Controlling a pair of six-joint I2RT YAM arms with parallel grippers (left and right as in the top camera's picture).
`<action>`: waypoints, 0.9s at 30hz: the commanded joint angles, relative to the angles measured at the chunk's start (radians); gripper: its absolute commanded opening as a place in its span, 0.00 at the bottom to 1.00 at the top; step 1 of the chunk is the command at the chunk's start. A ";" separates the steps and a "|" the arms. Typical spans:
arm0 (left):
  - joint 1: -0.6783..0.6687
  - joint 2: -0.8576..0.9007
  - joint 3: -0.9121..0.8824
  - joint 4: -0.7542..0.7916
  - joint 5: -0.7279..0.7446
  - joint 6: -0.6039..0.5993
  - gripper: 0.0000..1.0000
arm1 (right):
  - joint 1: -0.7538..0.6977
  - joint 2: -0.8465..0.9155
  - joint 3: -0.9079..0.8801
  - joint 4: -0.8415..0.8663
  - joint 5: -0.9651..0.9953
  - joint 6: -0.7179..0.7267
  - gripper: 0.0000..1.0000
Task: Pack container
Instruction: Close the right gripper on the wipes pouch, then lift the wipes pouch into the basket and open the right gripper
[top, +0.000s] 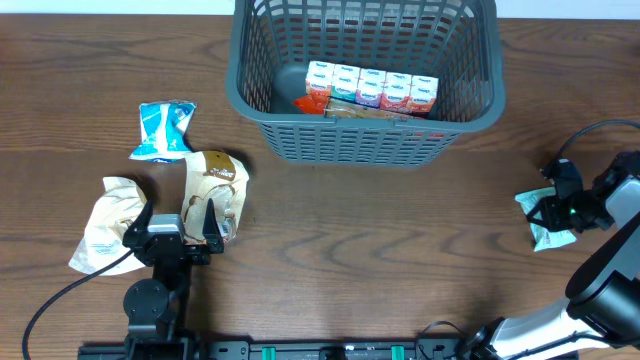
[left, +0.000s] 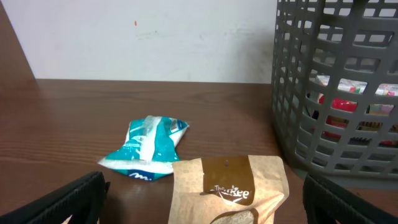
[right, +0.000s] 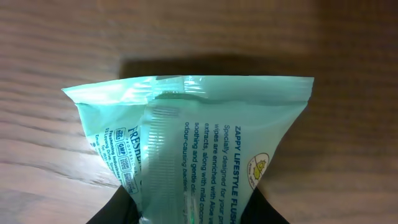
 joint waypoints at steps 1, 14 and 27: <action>0.000 -0.006 -0.012 -0.042 0.033 -0.005 0.99 | 0.019 -0.027 0.079 -0.018 -0.115 -0.003 0.01; 0.000 -0.006 -0.012 -0.042 0.033 -0.005 0.99 | 0.217 -0.258 0.408 -0.072 -0.213 0.106 0.01; 0.000 -0.006 -0.012 -0.042 0.033 -0.005 0.99 | 0.564 -0.318 0.738 0.028 -0.249 0.195 0.01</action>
